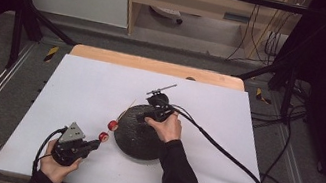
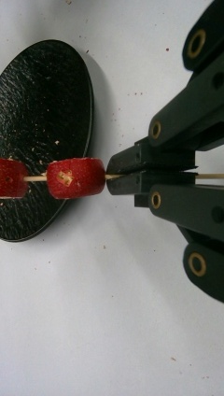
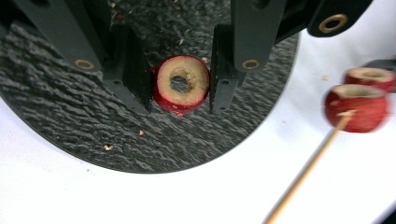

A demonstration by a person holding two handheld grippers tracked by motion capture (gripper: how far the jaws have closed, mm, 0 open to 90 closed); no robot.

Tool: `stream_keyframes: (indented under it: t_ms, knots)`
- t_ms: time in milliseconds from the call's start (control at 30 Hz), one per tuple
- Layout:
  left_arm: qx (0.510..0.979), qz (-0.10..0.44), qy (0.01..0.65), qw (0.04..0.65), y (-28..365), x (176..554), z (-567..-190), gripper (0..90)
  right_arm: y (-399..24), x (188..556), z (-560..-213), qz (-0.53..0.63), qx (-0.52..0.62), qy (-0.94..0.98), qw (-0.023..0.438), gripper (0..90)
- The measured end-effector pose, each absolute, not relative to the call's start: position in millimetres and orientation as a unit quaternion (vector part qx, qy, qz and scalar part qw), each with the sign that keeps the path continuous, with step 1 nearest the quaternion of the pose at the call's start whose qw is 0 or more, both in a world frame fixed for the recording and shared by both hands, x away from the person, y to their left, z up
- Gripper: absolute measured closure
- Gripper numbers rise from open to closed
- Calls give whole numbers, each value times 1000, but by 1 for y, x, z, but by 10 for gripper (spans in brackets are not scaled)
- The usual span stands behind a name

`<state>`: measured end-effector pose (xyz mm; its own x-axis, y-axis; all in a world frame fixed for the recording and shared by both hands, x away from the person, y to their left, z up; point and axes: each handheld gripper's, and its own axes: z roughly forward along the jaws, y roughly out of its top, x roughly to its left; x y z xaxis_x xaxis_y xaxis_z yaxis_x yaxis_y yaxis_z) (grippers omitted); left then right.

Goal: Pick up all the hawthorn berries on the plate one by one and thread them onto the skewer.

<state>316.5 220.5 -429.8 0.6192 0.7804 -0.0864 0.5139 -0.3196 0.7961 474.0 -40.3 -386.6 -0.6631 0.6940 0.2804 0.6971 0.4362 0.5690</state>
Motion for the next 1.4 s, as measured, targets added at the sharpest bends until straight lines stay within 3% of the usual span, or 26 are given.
stream_keyframes:
  t_ms: [733, 1400]
  knots:
    - [799, 156, 402, 419, 217, 315, -430, 886, -88, 418, -400, -556, -454, -696, 28, 610]
    - [801, 153, 396, 422, 214, 313, -429, 887, -93, 407, -409, -656, -466, -594, -5, 611]
